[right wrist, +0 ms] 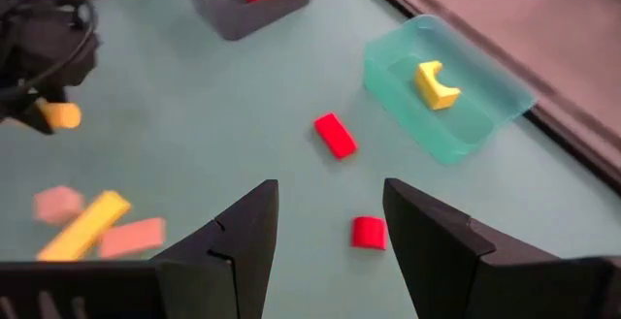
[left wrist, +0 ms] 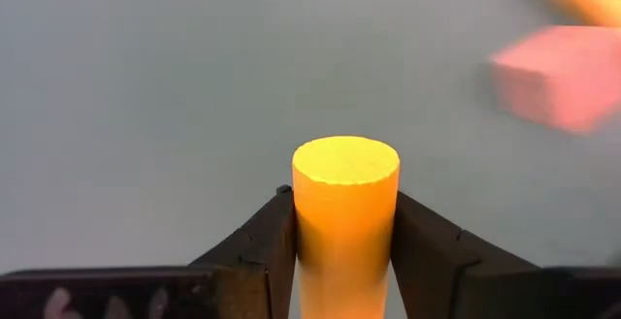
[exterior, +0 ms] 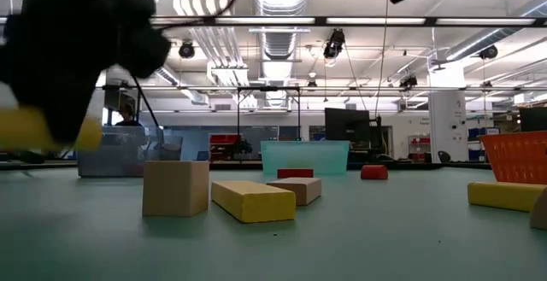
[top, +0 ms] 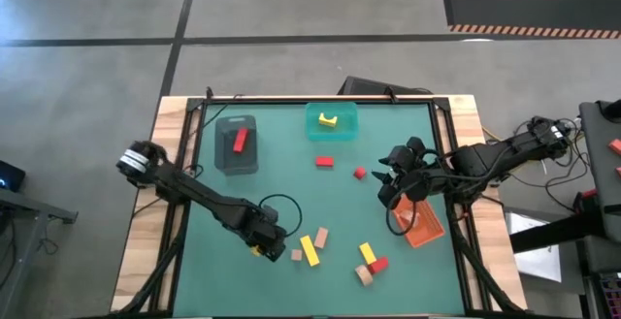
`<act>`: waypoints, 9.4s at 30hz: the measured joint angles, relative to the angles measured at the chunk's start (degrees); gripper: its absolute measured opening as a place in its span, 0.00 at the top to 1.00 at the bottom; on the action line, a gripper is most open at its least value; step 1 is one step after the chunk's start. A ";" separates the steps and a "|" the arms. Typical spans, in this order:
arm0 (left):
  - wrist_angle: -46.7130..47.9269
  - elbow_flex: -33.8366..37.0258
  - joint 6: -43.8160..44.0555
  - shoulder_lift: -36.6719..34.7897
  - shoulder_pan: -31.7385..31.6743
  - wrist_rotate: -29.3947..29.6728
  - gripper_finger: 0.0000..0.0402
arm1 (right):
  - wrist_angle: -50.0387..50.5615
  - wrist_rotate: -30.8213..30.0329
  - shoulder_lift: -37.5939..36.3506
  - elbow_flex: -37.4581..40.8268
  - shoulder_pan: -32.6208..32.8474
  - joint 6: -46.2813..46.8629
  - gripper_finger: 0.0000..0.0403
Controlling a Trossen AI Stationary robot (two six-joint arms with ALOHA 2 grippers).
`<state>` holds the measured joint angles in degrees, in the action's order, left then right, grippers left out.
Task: Sort & place blocks by color
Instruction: Put the yellow block into the green bin, then put the red block into the black bin
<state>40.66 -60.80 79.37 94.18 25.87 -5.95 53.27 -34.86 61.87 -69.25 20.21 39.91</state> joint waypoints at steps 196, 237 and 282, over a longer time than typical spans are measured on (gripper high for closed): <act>-30.64 -5.43 -55.73 -35.61 -12.03 36.37 0.26 | 21.21 42.28 62.05 -48.44 -58.34 -23.42 0.67; -30.61 -5.43 -54.21 -35.59 -12.05 36.50 0.26 | 28.17 42.90 47.91 -47.82 -52.89 -21.18 0.52; -30.64 -5.37 -52.85 -35.59 -12.79 38.33 0.26 | -3.77 40.56 43.01 -0.35 -37.70 -10.35 0.52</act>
<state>10.02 -66.17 26.52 58.59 13.08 32.38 49.50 5.71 104.88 -69.60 -17.50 29.56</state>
